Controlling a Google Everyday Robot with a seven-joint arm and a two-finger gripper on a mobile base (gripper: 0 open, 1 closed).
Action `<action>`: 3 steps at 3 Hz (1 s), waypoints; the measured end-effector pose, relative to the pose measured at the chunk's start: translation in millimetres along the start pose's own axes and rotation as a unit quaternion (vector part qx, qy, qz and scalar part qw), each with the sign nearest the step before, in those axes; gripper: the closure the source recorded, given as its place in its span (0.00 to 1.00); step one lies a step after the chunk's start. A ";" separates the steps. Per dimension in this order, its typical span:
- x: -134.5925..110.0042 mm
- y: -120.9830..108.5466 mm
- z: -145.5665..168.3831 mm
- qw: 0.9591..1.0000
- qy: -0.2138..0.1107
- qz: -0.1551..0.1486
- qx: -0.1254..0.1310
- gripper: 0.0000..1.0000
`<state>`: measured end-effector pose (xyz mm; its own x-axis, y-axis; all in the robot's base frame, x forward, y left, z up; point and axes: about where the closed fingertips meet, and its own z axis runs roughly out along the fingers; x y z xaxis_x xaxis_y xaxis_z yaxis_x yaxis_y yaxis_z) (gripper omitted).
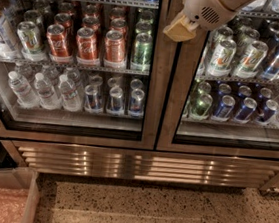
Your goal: Open left fridge door
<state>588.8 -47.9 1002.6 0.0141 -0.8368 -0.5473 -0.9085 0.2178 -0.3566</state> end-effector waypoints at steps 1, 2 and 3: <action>5.5 -3.9 -2.2 1.000 0.000 0.000 0.000 1.00; 8.6 -8.8 -4.4 1.000 0.000 0.000 0.000 1.00; 9.8 -14.3 -6.6 1.000 0.000 0.000 0.000 1.00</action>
Offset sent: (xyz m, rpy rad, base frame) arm -0.1226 -0.0237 -0.0121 -0.1200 0.2235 0.1678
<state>599.3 -62.5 1007.3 0.0142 -0.8368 -0.5473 -0.9086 0.2177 -0.3565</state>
